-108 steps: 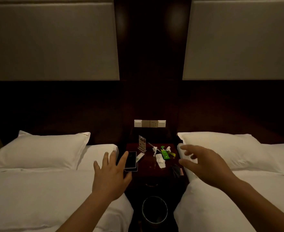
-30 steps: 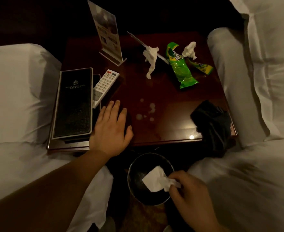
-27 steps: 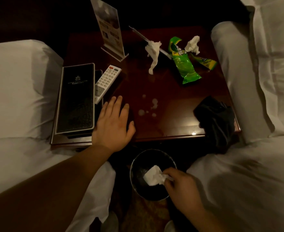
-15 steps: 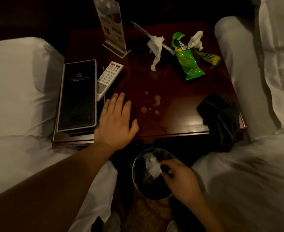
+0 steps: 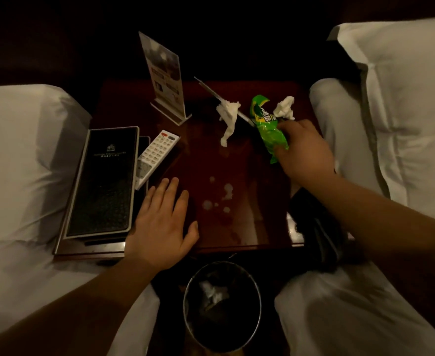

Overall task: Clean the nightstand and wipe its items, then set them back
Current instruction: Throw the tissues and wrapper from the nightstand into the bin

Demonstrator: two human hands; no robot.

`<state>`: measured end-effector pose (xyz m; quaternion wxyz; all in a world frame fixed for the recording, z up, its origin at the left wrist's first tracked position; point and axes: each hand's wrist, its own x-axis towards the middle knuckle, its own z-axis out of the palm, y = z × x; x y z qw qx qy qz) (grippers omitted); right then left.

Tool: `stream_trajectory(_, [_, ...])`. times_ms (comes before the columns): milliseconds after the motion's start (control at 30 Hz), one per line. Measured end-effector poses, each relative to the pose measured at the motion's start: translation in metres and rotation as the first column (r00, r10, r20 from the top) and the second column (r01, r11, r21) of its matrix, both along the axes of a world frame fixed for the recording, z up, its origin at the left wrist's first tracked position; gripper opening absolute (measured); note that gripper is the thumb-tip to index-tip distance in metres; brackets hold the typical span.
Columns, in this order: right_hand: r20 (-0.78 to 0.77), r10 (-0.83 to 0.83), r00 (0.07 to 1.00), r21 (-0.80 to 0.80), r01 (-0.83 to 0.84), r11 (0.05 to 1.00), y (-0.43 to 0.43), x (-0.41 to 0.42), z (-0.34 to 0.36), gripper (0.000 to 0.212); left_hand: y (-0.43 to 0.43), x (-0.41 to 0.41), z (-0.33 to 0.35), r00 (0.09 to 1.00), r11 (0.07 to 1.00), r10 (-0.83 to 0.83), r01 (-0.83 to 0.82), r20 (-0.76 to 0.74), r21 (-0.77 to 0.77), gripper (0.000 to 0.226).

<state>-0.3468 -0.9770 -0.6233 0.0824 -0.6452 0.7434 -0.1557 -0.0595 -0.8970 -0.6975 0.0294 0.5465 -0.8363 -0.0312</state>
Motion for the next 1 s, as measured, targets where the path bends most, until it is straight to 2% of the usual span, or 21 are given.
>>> stream_trajectory(167, [-0.073, -0.015, 0.997, 0.083, 0.021, 0.996, -0.019, -0.003, -0.027, 0.051, 0.001, -0.001, 0.004, 1.0, 1.0, 0.01, -0.01, 0.005, 0.011, 0.067])
stream_trajectory(267, [-0.087, -0.061, 0.994, 0.147, 0.073, 0.987, -0.021, -0.006, -0.035, 0.036, 0.002, -0.002, 0.005, 1.0, 1.0, 0.012, -0.013, 0.023, 0.01, 0.067])
stream_trajectory(400, [-0.093, -0.083, 0.992, 0.11, 0.093, 0.99, -0.011, -0.014, -0.031, 0.018, 0.001, -0.004, 0.006, 1.0, 1.0, 0.014, -0.014, 0.023, 0.011, 0.067])
stream_trajectory(567, [0.159, -0.183, 0.97, -0.139, 0.205, 0.969, 0.024, -0.012, -0.002, 0.018, 0.002, -0.004, 0.008, 0.999, 1.0, 0.008, -0.009, 0.041, 0.019, 0.067])
stream_trajectory(733, [0.46, -0.049, 0.887, -0.22, 0.167, 0.961, 0.098, 0.027, 0.017, 0.019, 0.002, -0.005, 0.01, 0.998, 0.999, 0.007, -0.009, 0.064, 0.031, 0.068])
stream_trajectory(833, [0.496, 0.084, 0.864, -0.157, -0.005, 0.988, 0.15, 0.052, 0.009, 0.018, 0.003, -0.005, 0.01, 0.996, 1.0, 0.011, -0.013, 0.083, 0.026, 0.069])
stream_trajectory(900, [0.497, 0.166, 0.852, -0.171, -0.092, 0.981, 0.181, 0.062, -0.003, 0.012, 0.002, -0.004, 0.009, 0.996, 1.0, 0.009, -0.011, 0.09, 0.027, 0.069])
stream_trajectory(1000, [0.526, 0.191, 0.829, -0.193, -0.103, 0.976, 0.22, 0.068, -0.027, 0.018, 0.002, -0.004, 0.007, 0.995, 1.0, 0.008, -0.01, 0.097, 0.02, 0.068])
